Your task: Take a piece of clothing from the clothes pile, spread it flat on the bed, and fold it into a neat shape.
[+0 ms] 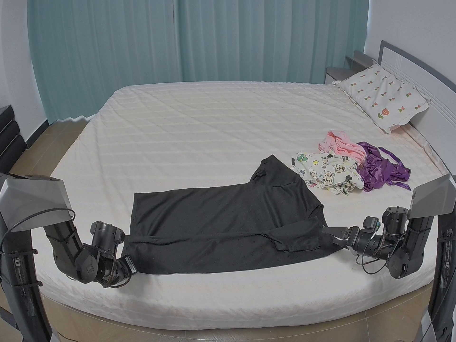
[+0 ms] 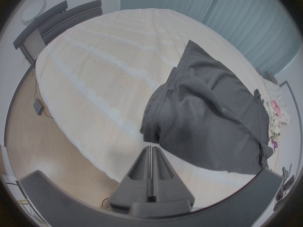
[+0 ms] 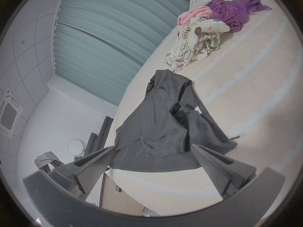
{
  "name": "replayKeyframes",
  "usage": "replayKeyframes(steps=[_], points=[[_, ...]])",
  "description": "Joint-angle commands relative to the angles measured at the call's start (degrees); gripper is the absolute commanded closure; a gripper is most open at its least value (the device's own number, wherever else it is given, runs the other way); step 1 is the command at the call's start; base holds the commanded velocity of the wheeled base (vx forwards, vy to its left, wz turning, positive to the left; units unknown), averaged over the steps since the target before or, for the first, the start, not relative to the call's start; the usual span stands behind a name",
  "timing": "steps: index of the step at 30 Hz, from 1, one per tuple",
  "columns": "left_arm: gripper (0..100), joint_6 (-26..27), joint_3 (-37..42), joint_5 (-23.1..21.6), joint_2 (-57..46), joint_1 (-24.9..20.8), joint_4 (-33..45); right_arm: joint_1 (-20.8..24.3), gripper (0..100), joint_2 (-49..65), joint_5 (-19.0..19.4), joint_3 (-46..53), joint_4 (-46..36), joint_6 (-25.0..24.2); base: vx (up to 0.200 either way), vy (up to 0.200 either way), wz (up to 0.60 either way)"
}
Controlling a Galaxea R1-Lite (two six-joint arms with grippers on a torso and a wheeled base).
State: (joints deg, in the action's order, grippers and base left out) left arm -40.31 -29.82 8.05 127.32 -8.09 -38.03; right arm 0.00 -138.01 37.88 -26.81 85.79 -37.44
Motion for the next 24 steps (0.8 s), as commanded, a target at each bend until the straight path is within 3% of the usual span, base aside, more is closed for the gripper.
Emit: replayKeyframes(steps=[1, 10, 11, 15, 20, 24], points=[[100, 0.85, 0.99, 0.13, -0.49, 0.01, 0.24, 0.00, 0, 0.20, 0.00, 0.09, 0.00, 0.00, 0.000, 0.000, 0.00], [100, 1.47, 0.55, 0.13, -0.40, -0.17, 3.85, -0.18, 0, 1.52, -0.08, 1.32, 0.17, -0.09, 0.000, 0.000, 0.00], [0, 1.55, 0.64, 0.13, -0.49, -0.17, 3.85, -0.18, 0, 1.52, -0.08, 1.41, 0.17, -0.18, 0.000, 0.000, 0.00], [0, 1.47, 1.17, -0.49, -3.22, -0.08, 4.02, -0.09, 0, 1.69, 0.00, 1.76, 0.26, -0.18, 0.000, 0.000, 0.00], [0, 0.85, 1.25, -7.34, -12.01, 0.62, 5.08, 0.00, 0, 1.60, 0.00, 1.76, 0.44, -0.09, 0.000, 0.000, 0.00], [0, -0.73, 0.46, -9.19, -14.73, 2.56, 4.81, 0.18, 0, 1.60, 0.00, 1.76, 0.44, -0.09, 0.000, 0.000, 0.00]])
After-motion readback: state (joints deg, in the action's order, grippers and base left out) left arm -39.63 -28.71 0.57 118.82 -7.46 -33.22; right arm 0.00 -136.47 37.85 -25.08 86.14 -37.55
